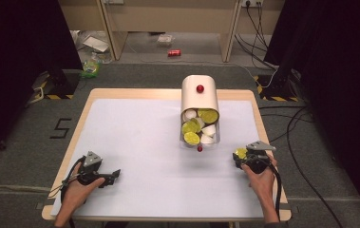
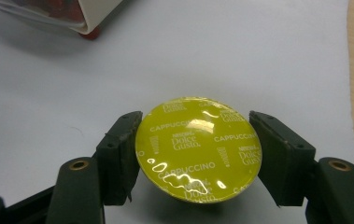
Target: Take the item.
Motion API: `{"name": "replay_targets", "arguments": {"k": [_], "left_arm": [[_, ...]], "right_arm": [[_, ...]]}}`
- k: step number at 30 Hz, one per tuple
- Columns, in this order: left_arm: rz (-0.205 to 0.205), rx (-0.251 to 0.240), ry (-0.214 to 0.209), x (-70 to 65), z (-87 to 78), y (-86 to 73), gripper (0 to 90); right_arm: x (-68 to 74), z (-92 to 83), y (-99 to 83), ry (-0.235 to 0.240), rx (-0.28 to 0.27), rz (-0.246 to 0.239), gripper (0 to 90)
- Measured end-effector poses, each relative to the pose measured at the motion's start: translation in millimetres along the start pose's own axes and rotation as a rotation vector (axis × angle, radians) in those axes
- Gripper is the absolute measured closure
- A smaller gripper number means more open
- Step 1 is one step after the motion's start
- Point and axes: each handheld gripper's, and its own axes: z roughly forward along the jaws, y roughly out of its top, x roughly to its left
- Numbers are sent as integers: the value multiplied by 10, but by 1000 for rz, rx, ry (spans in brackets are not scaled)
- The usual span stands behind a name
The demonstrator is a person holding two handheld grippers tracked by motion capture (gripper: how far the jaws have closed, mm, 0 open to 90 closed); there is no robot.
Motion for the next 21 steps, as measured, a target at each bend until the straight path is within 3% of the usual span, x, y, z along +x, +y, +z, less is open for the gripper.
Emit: {"name": "replay_targets", "arguments": {"k": [7,14,21], "left_arm": [[0,0,0,1,0,0,99],[0,0,0,1,0,0,99],[0,0,0,1,0,0,99]], "right_arm": [[0,1,-8,3,11,26,306],[-19,-105,56,12,-55,47,241],[35,-248,166,27,-139,29,238]]}}
